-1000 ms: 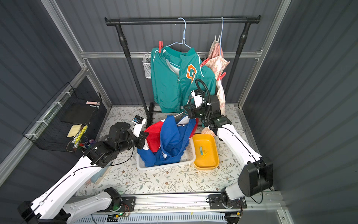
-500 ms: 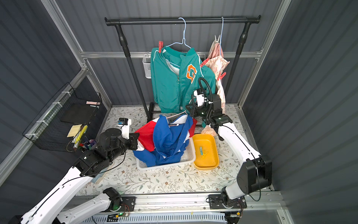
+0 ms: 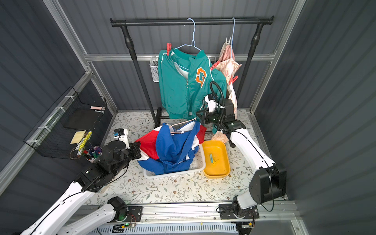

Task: Remove the clothespins securing jackets to the hanger
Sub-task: Remove the jacket from the hanger.

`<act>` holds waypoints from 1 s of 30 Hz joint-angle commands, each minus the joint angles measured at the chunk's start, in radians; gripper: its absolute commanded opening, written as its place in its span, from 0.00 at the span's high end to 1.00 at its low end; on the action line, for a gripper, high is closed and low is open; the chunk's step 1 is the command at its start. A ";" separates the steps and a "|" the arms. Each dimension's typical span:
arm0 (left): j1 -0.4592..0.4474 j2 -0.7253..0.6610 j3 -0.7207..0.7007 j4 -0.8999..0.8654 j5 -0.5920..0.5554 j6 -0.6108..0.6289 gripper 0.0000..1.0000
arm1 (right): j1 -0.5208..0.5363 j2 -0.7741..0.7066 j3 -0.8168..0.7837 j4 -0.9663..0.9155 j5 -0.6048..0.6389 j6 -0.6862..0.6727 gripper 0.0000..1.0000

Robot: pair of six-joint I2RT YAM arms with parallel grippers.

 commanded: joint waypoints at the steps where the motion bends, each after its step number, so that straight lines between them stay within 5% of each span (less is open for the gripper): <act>1: 0.013 -0.045 -0.007 -0.082 -0.183 -0.085 1.00 | -0.075 -0.022 -0.001 0.014 0.147 -0.055 1.00; 30: 0.012 -0.053 -0.038 -0.145 -0.353 -0.242 1.00 | -0.142 -0.083 -0.073 0.020 0.137 -0.046 1.00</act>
